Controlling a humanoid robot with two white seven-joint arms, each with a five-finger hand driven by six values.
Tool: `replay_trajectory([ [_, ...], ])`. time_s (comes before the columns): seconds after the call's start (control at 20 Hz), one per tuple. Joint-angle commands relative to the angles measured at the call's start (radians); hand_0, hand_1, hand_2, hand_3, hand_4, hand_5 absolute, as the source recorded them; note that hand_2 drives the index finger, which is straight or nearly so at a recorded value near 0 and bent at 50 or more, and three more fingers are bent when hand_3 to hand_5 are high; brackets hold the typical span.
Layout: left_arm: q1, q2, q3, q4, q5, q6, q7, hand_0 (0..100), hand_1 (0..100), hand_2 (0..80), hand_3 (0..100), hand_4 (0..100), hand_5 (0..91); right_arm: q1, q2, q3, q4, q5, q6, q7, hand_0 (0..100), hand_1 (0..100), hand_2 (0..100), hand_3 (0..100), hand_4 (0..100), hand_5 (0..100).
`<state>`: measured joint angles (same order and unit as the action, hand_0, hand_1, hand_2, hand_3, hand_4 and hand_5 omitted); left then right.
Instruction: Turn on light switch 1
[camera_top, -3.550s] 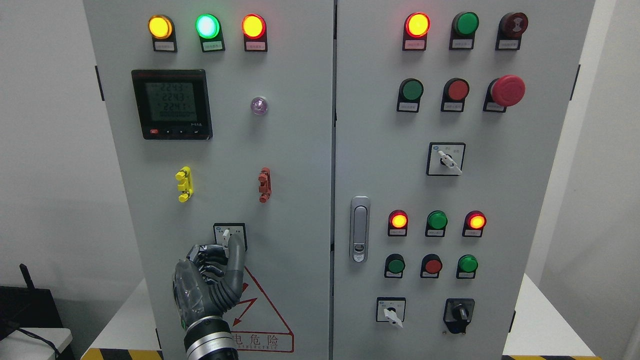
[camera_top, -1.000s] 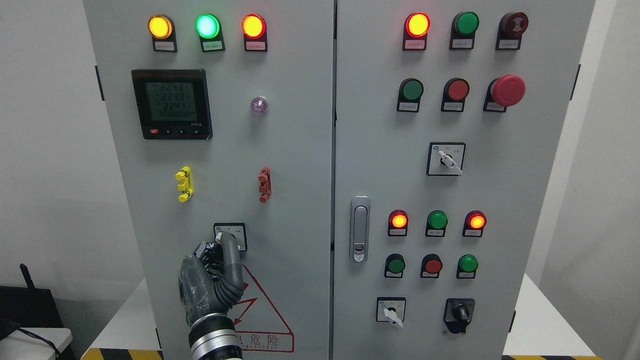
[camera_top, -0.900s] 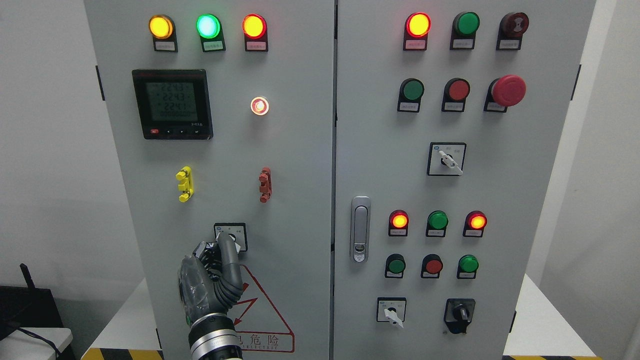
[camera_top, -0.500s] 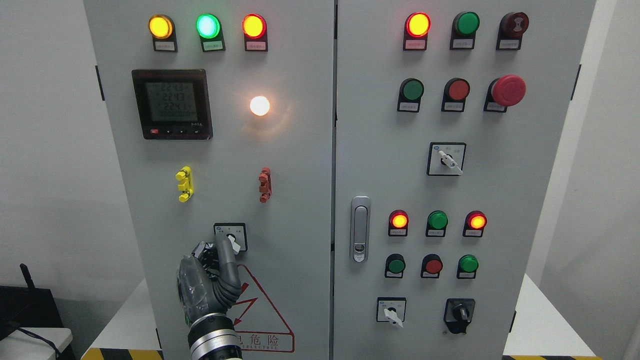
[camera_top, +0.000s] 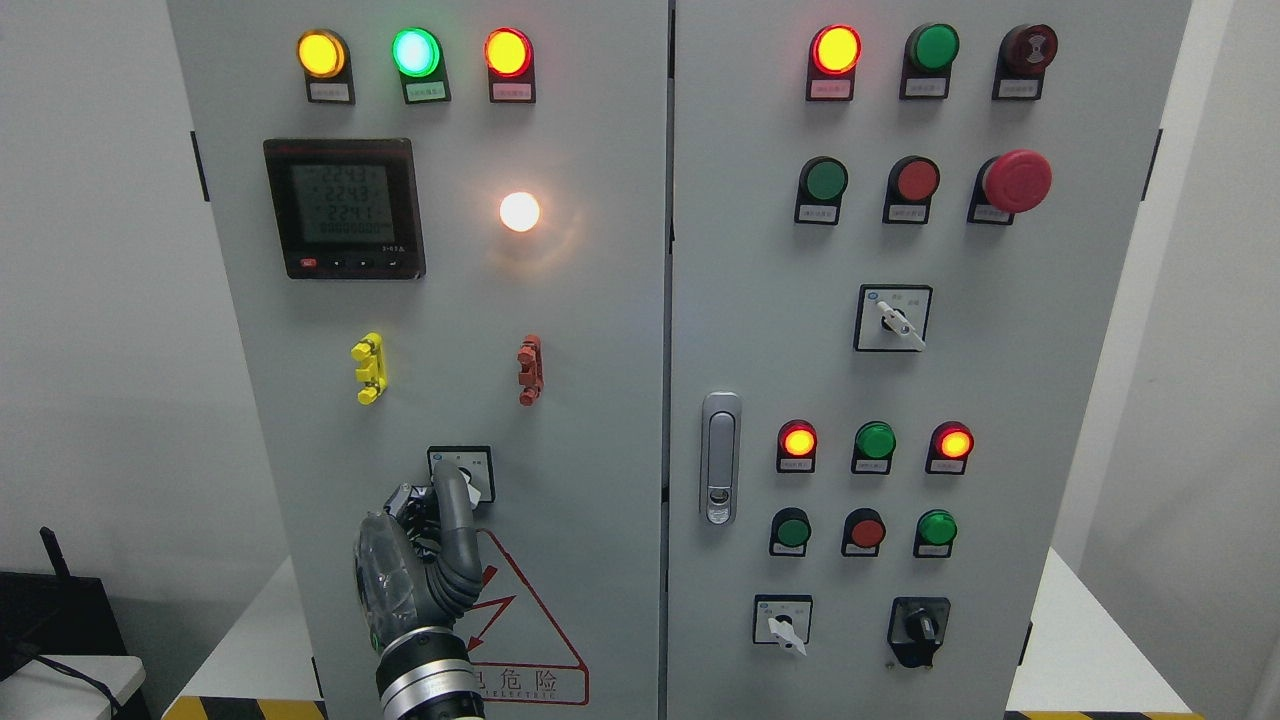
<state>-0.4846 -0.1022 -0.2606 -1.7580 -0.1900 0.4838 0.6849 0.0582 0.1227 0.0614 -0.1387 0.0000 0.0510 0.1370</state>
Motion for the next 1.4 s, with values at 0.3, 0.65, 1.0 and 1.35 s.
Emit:
replay_trajectory([
  [0.3,0.012,-0.004,0.0,-0.006,0.0,-0.011,-0.001,20,23,63.0,81,85,81.8,0.0,0.0,0.0,-0.001,-0.017,0.0,-0.001,12,39,0,0,0,0],
  [0.65,0.046,-0.004,0.0,-0.026,-0.002,-0.017,-0.001,19,24,63.9,83,86,82.1,0.0,0.0,0.0,0.001,-0.018,0.0,0.0,12,39,0,0,0,0],
  [1.0,0.109,0.004,0.006,-0.066,-0.002,-0.083,-0.002,18,25,65.3,86,87,82.8,0.0,0.0,0.0,0.001,-0.017,0.0,0.0,12,39,0,0,0,0],
  [1.35,0.262,0.021,0.104,-0.09,-0.003,-0.35,-0.062,19,30,68.5,96,95,84.6,0.0,0.0,0.0,-0.001,-0.017,0.0,0.0,12,39,0,0,0,0],
])
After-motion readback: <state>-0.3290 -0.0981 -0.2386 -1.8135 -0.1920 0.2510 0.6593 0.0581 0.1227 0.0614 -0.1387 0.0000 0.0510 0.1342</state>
